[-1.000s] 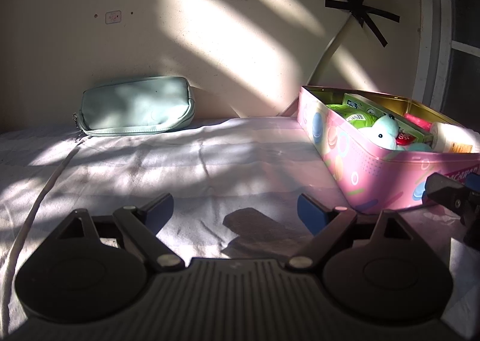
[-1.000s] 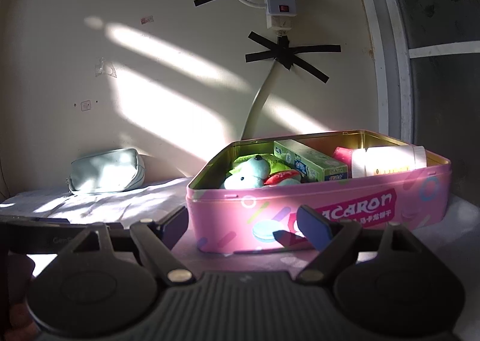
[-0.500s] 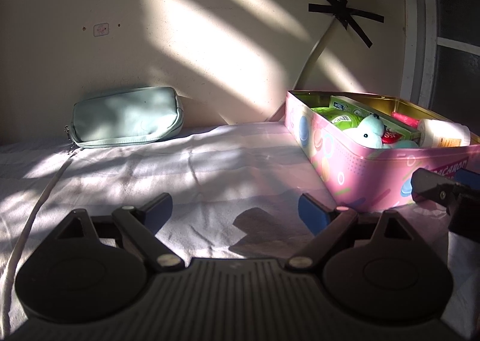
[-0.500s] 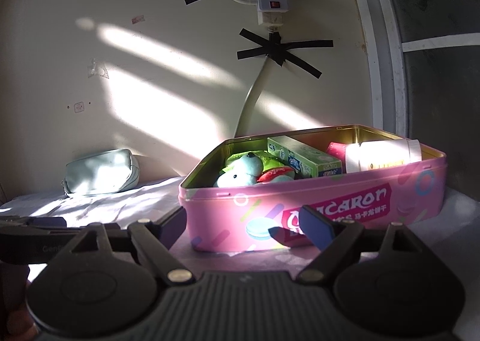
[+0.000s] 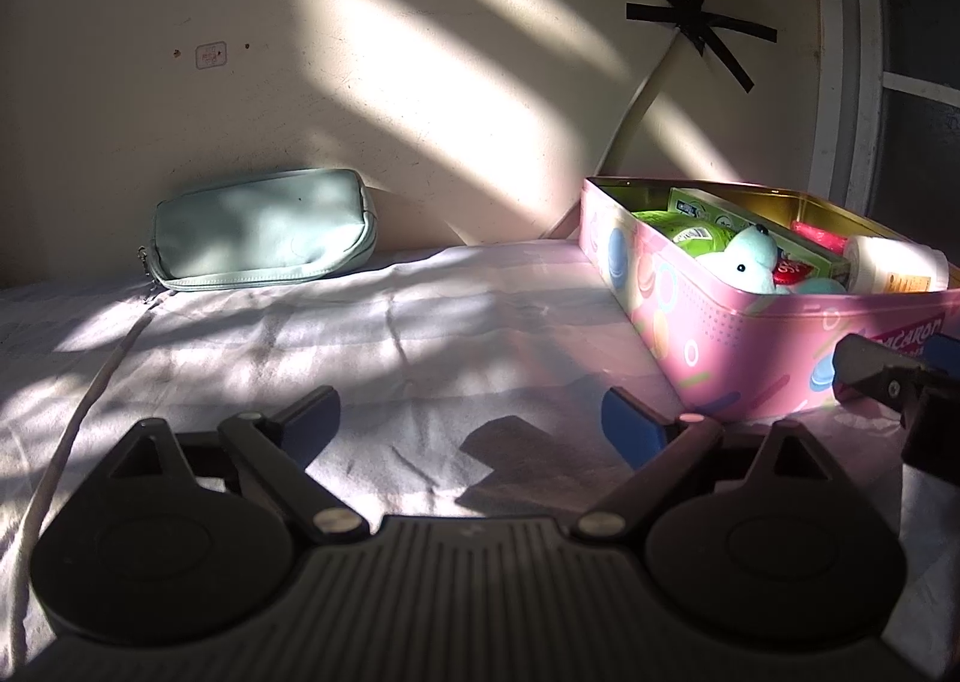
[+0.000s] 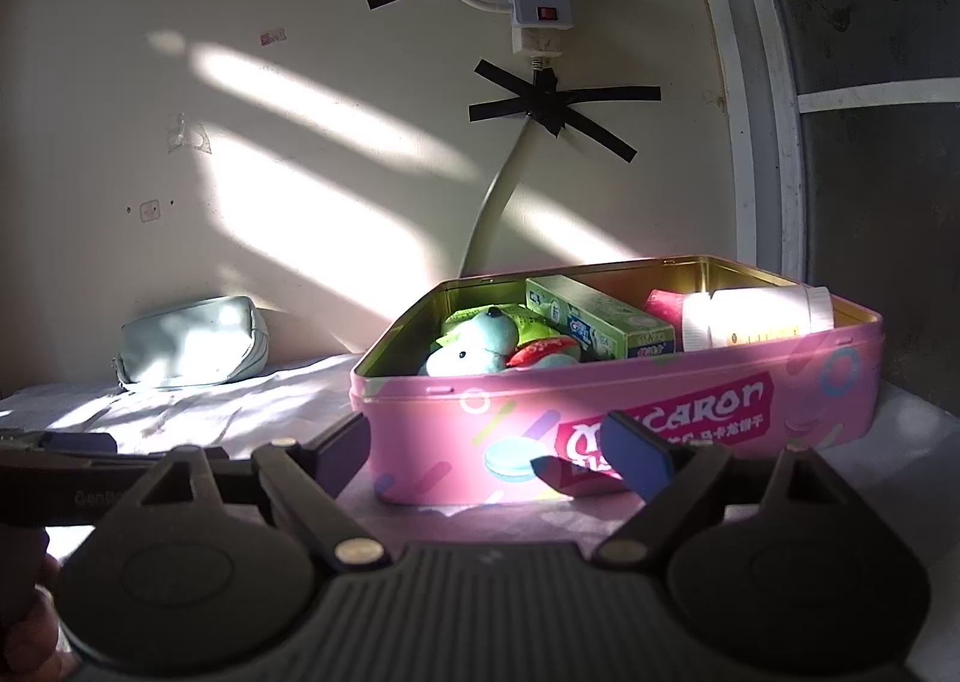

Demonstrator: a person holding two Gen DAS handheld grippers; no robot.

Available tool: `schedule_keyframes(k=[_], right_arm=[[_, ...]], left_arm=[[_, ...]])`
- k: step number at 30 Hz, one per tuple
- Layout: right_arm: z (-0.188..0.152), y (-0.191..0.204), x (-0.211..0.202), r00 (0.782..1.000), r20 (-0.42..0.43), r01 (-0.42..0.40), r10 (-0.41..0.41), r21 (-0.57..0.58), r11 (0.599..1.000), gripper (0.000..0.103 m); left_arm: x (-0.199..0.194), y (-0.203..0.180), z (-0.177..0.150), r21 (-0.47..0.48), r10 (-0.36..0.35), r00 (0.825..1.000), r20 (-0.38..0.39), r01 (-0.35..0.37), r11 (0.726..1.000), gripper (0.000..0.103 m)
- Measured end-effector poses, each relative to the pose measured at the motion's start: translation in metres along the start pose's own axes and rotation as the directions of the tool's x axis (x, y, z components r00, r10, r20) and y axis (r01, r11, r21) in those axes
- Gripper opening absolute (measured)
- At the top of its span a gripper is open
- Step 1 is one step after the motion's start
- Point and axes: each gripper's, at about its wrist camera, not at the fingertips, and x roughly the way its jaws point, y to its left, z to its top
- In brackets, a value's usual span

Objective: Organize objects
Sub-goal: 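Withdraw the left gripper from the tin toward the pale teal pouch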

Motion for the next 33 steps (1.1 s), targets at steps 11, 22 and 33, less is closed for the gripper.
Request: schedule_keyframes(k=[11, 22, 33], right_arm=[[0.006, 0.017, -0.005, 1.0, 0.023, 0.007, -0.005, -0.079, 0.997, 0.09], [0.054, 0.109, 0.026, 0.958, -0.003, -0.28, 0.286, -0.22, 0.935, 0.091], [0.077, 0.215, 0.182, 0.899, -0.261, -0.407, 0.353, -0.193, 0.893, 0.092]], left_arm=[[0.005, 0.018, 0.008, -0.005, -0.025, 0.996, -0.083, 0.025, 1.0, 0.096], [0.016, 0.141, 0.02, -0.006, 0.241, 0.969, -0.052, -0.242, 0.97, 0.097], [0.025, 0.22, 0.009, -0.319, 0.283, 0.946, -0.159, -0.32, 0.892, 0.097]])
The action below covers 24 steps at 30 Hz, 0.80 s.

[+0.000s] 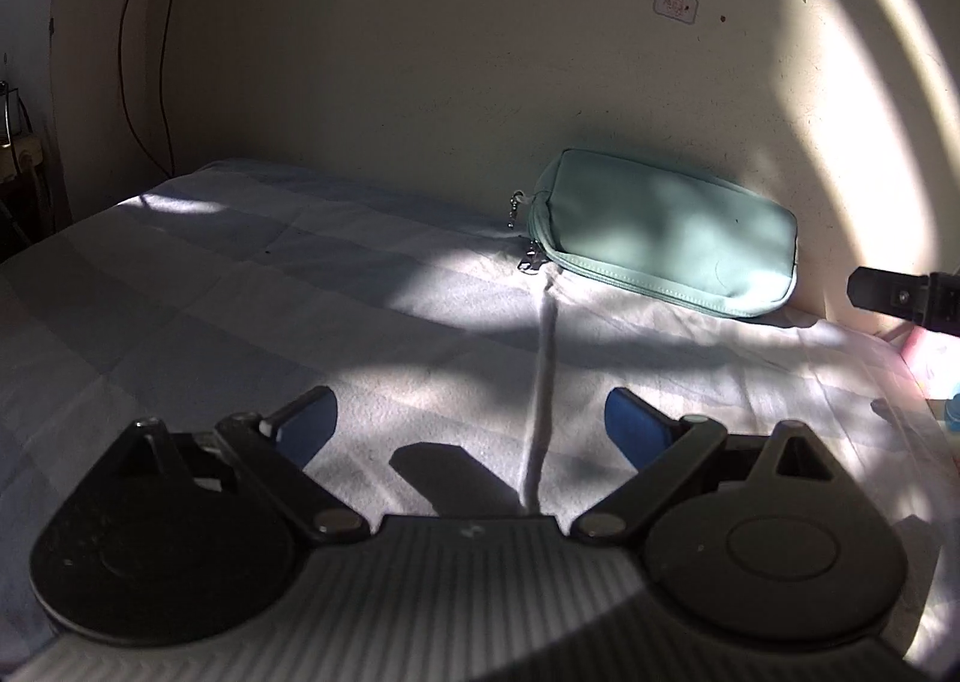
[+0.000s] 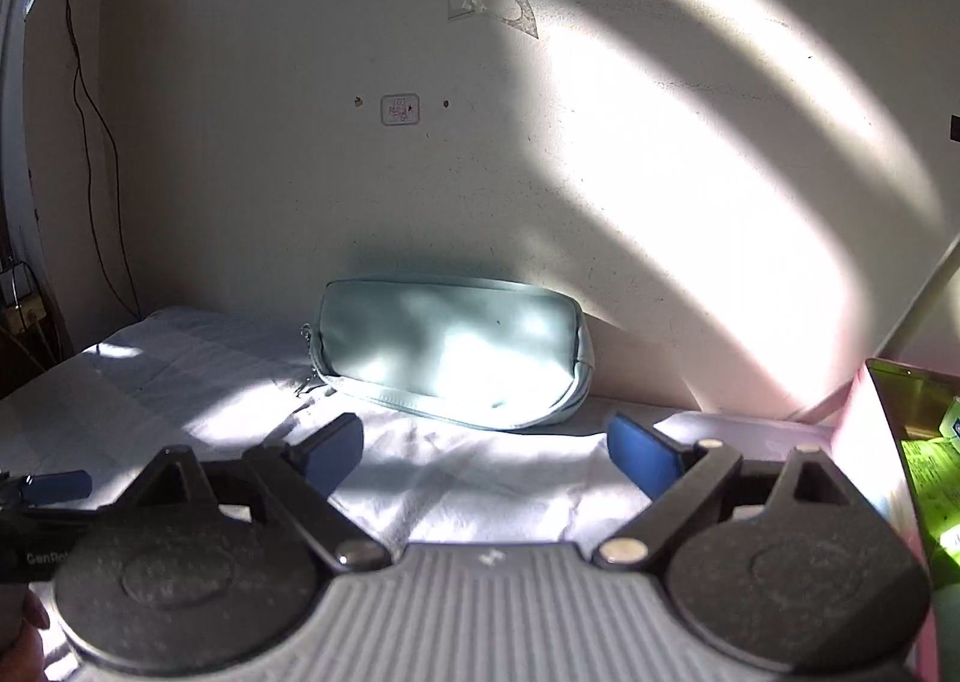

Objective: Organize objects
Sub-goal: 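Withdraw the left gripper from the tin toward the pale teal pouch, then grasp the pale teal pouch with both grippers from its two ends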

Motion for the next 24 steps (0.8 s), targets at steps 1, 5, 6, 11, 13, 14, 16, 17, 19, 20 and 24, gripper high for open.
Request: schedule_keyframes(k=[1, 5, 6, 11, 13, 14, 16, 17, 19, 20, 24], right_arm=[[0.004, -0.003, 0.015, 1.0, -0.011, 0.014, -0.014, 0.015, 1.0, 0.092], [0.015, -0.036, 0.082, 0.996, -0.093, 0.033, -0.015, 0.201, 0.979, 0.091], [0.015, -0.043, 0.094, 0.995, -0.099, 0.039, -0.015, 0.24, 0.97, 0.091], [0.011, -0.069, 0.148, 0.985, -0.143, -0.027, 0.099, 0.436, 0.9, 0.081], [0.007, -0.069, 0.154, 0.98, -0.152, -0.042, 0.128, 0.471, 0.881, 0.066], [0.005, -0.065, 0.151, 0.98, -0.152, -0.046, 0.131, 0.463, 0.885, 0.051], [0.001, -0.061, 0.137, 0.97, -0.154, -0.092, 0.187, 0.48, 0.873, 0.035], [-0.001, -0.058, 0.124, 0.965, -0.149, -0.12, 0.218, 0.489, 0.864, 0.031], [-0.008, -0.05, 0.093, 0.953, -0.141, -0.171, 0.268, 0.479, 0.861, 0.028], [-0.012, -0.047, 0.074, 0.948, -0.141, -0.19, 0.287, 0.472, 0.861, 0.027], [-0.043, -0.053, -0.003, 0.918, -0.168, -0.233, 0.358, 0.504, 0.832, 0.027]], left_arm=[[0.003, 0.001, 0.0, -0.007, -0.009, 1.0, -0.018, 0.008, 1.0, 0.097], [0.012, 0.009, 0.004, -0.057, -0.041, 0.997, -0.071, 0.037, 0.998, 0.097], [0.014, 0.011, 0.005, -0.07, -0.048, 0.996, -0.077, 0.042, 0.997, 0.097], [0.02, 0.017, 0.008, -0.1, -0.059, 0.994, -0.092, 0.05, 0.994, 0.097], [0.021, 0.018, 0.009, -0.101, -0.058, 0.994, -0.094, 0.049, 0.994, 0.097], [0.021, 0.018, 0.009, -0.1, -0.056, 0.994, -0.093, 0.046, 0.994, 0.097], [0.02, 0.02, 0.01, -0.102, -0.047, 0.995, -0.086, 0.038, 0.994, 0.097], [0.019, 0.022, 0.011, -0.106, -0.042, 0.996, -0.078, 0.033, 0.994, 0.097], [0.016, 0.029, 0.014, -0.119, -0.022, 0.999, -0.045, 0.016, 0.993, 0.097], [0.014, 0.031, 0.015, -0.126, -0.008, 1.0, -0.027, 0.005, 0.992, 0.097], [0.005, 0.042, 0.018, -0.157, 0.0, 1.0, 0.024, 0.004, 0.988, 0.097]])
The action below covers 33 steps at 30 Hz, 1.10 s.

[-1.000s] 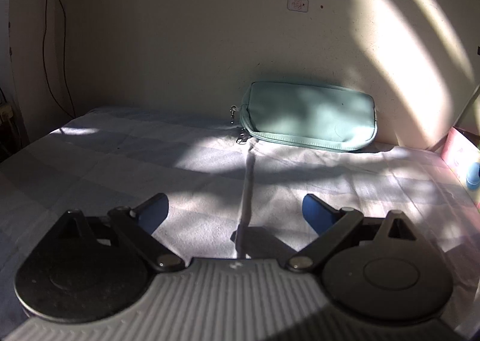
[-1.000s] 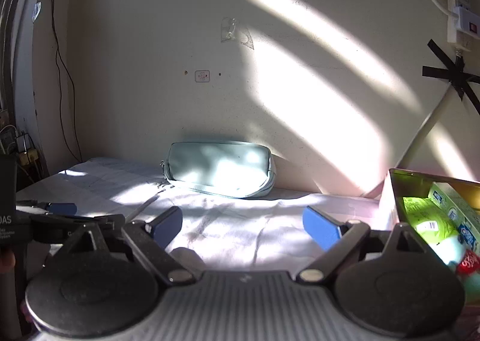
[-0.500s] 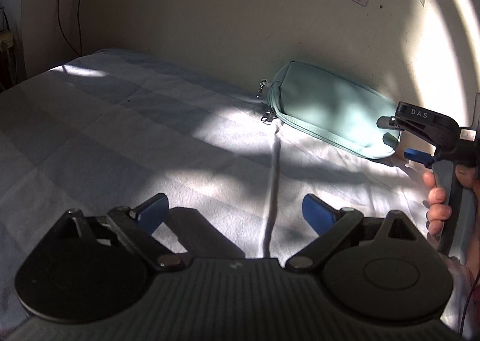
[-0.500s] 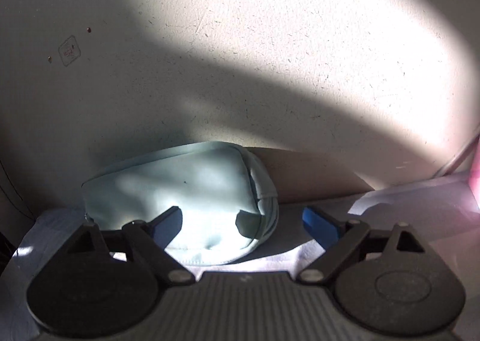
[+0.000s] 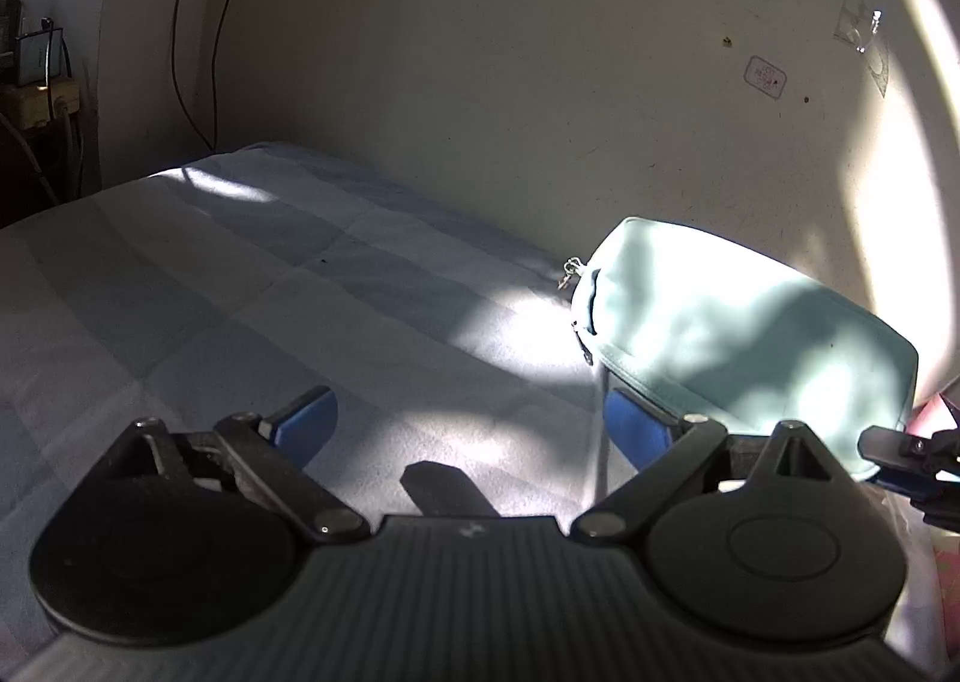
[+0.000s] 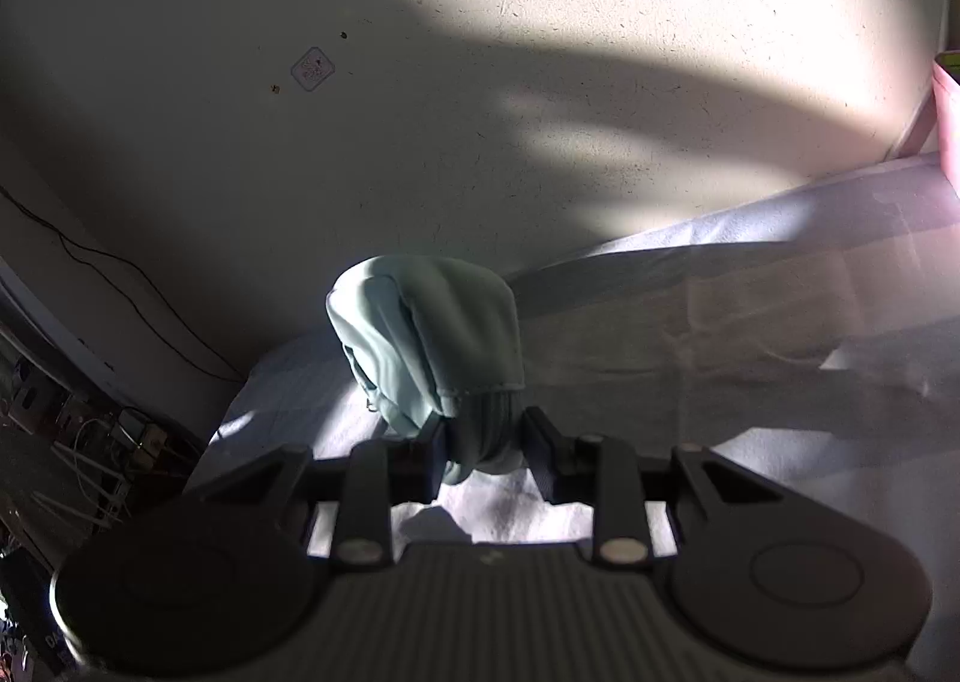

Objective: Organize objects
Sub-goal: 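Grasp the pale teal pouch with both grippers from its two ends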

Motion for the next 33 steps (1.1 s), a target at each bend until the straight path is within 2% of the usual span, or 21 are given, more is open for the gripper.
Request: schedule_keyframes(k=[4, 5, 6, 8, 9, 10, 11, 12, 13, 15, 17, 20, 22, 24, 26, 27, 29, 30, 31, 32, 33], right_arm=[[-0.049, -0.032, -0.082, 0.995, -0.076, -0.061, 0.069, 0.113, 0.992, 0.027], [-0.063, -0.044, -0.11, 0.992, -0.088, -0.078, 0.093, 0.158, 0.984, 0.028], [-0.078, -0.056, -0.134, 0.993, -0.075, -0.077, 0.093, 0.191, 0.979, 0.03], [-0.108, -0.074, -0.185, 1.0, -0.005, 0.006, -0.005, 0.176, 0.984, 0.036], [-0.12, -0.079, -0.209, 0.996, 0.057, 0.066, -0.075, 0.151, 0.986, 0.049], [-0.132, -0.082, -0.229, 0.983, 0.118, 0.126, -0.142, 0.134, 0.983, 0.061], [-0.146, -0.085, -0.25, 0.956, 0.19, 0.207, -0.226, 0.114, 0.972, 0.074], [-0.155, -0.087, -0.266, 0.932, 0.238, 0.256, -0.273, 0.102, 0.961, 0.074], [-0.16, -0.089, -0.274, 0.921, 0.259, 0.274, -0.291, 0.098, 0.957, 0.074], [-0.166, -0.097, -0.288, 0.918, 0.282, 0.256, -0.279, 0.116, 0.96, 0.074], [-0.167, -0.103, -0.289, 0.932, 0.281, 0.198, -0.229, 0.135, 0.971, 0.074], [-0.162, -0.099, -0.264, 0.951, 0.257, 0.149, -0.171, 0.103, 0.983, 0.074], [-0.158, -0.093, -0.246, 0.963, 0.224, 0.136, -0.149, 0.069, 0.988, 0.074], [-0.154, -0.087, -0.228, 0.972, 0.195, 0.124, -0.129, 0.04, 0.991, 0.073], [-0.15, -0.082, -0.214, 0.973, 0.189, 0.133, -0.129, -0.008, 0.991, 0.073], [-0.147, -0.08, -0.209, 0.973, 0.185, 0.142, -0.135, -0.028, 0.989, 0.073], [-0.143, -0.078, -0.197, 0.979, 0.168, 0.127, -0.117, -0.054, 0.99, 0.073], [-0.141, -0.078, -0.191, 0.981, 0.159, 0.121, -0.11, -0.063, 0.991, 0.072], [-0.14, -0.077, -0.183, 0.984, 0.145, 0.117, -0.105, -0.077, 0.99, 0.07], [-0.14, -0.076, -0.175, 0.988, 0.119, 0.108, -0.097, -0.091, 0.99, 0.063], [-0.142, -0.072, -0.173, 0.981, 0.151, 0.14, -0.123, -0.11, 0.984, 0.059]], left_arm=[[-0.009, -0.004, -0.001, 0.023, -0.115, 0.993, 0.027, 0.114, 0.993, 0.097], [-0.012, -0.008, -0.003, 0.046, -0.168, 0.985, 0.026, 0.167, 0.985, 0.097], [-0.017, -0.016, -0.007, 0.082, -0.254, 0.967, 0.013, 0.252, 0.964, 0.097], [-0.024, -0.033, -0.016, 0.137, -0.374, 0.927, -0.027, 0.374, 0.917, 0.097], [-0.028, -0.043, -0.023, 0.171, -0.418, 0.907, -0.049, 0.42, 0.891, 0.097], [-0.032, -0.052, -0.028, 0.201, -0.441, 0.895, -0.065, 0.445, 0.873, 0.097], [-0.037, -0.065, -0.035, 0.243, -0.463, 0.882, -0.083, 0.469, 0.849, 0.097], [-0.042, -0.075, -0.041, 0.272, -0.476, 0.874, -0.095, 0.482, 0.833, 0.097], [-0.049, -0.086, -0.048, 0.304, -0.492, 0.863, -0.114, 0.502, 0.81, 0.097], [-0.06, -0.102, -0.058, 0.352, -0.516, 0.841, -0.161, 0.537, 0.767, 0.097], [-0.07, -0.116, -0.071, 0.396, -0.499, 0.842, -0.206, 0.538, 0.744, 0.097], [-0.074, -0.122, -0.083, 0.427, -0.461, 0.862, -0.211, 0.506, 0.75, 0.097], [-0.069, -0.118, -0.082, 0.411, -0.42, 0.884, -0.203, 0.467, 0.783, 0.097], [-0.063, -0.107, -0.076, 0.352, -0.376, 0.904, -0.205, 0.426, 0.833, 0.096], [-0.052, -0.099, -0.071, 0.289, -0.358, 0.903, -0.236, 0.417, 0.862, 0.096], [-0.047, -0.096, -0.072, 0.264, -0.361, 0.894, -0.265, 0.428, 0.864, 0.095], [-0.04, -0.096, -0.078, 0.249, -0.384, 0.862, -0.333, 0.473, 0.845, 0.089], [-0.04, -0.098, -0.084, 0.273, -0.387, 0.86, -0.331, 0.48, 0.834, 0.088], [-0.046, -0.102, -0.088, 0.308, -0.383, 0.869, -0.314, 0.475, 0.824, 0.082], [-0.049, -0.107, -0.096, 0.344, -0.393, 0.868, -0.303, 0.484, 0.804, 0.075], [-0.054, -0.11, -0.1, 0.367, -0.387, 0.876, -0.289, 0.475, 0.8, 0.073]])
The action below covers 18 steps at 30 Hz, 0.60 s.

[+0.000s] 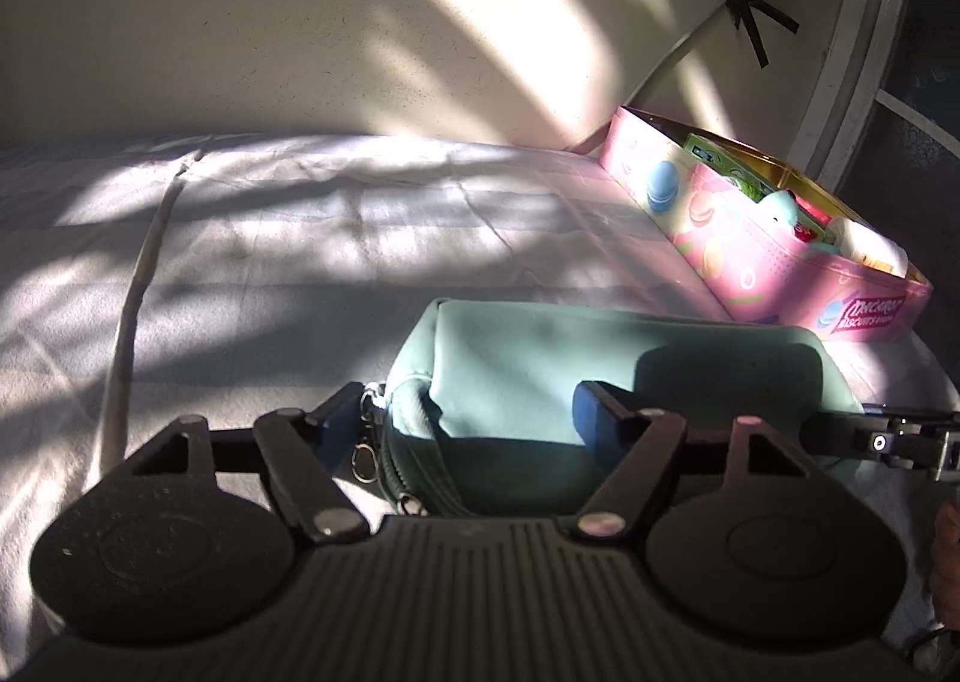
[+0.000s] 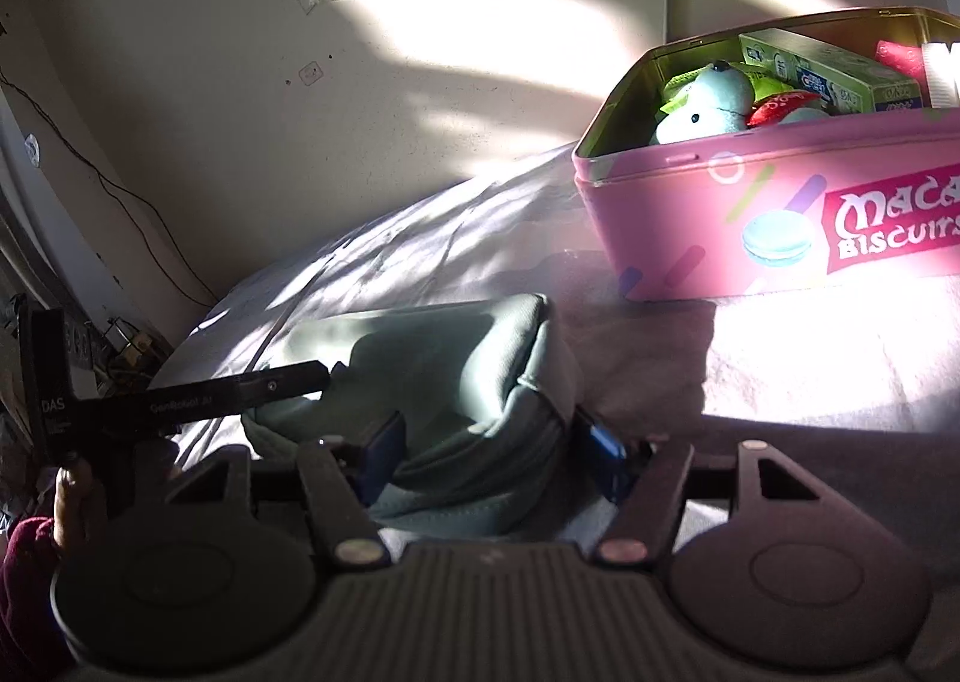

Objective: Organize objects
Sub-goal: 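Grasp the pale teal pouch with both grippers from its two ends, then lift the teal pouch onto the tin contents and open both grippers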

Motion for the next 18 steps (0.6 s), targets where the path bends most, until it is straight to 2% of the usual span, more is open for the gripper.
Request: schedule_keyframes(k=[3, 5, 7, 10, 14, 18], right_arm=[[0.0, 0.012, -0.005, 0.998, 0.022, 0.057, -0.055, -0.065, 0.996, 0.047], [0.006, 0.011, -0.024, 0.996, 0.079, 0.05, -0.043, -0.081, 0.996, 0.046], [0.018, 0.01, -0.048, 0.986, 0.164, 0.057, -0.038, -0.113, 0.992, 0.045], [0.044, 0.001, -0.079, 0.958, 0.278, 0.109, -0.065, -0.143, 0.984, 0.045], [0.087, -0.035, -0.104, 0.91, 0.381, 0.225, -0.163, -0.124, 0.966, 0.045], [0.122, -0.093, -0.106, 0.884, 0.388, 0.31, -0.262, -0.067, 0.948, 0.045]], left_arm=[[-0.014, -0.003, 0.004, -0.044, 0.01, 1.0, 0.019, -0.01, 0.999, 0.064], [-0.028, -0.005, 0.015, -0.071, -0.033, 0.998, 0.058, 0.037, 0.997, 0.058], [-0.039, -0.018, 0.032, -0.048, -0.068, 0.991, 0.112, 0.074, 0.996, 0.058], [-0.04, -0.059, 0.069, 0.023, -0.106, 0.976, 0.19, 0.104, 0.994, 0.058], [-0.007, -0.119, 0.111, 0.121, -0.141, 0.963, 0.228, 0.116, 0.986, 0.058], [0.053, -0.173, 0.139, 0.195, -0.144, 0.967, 0.212, 0.103, 0.976, 0.058]])
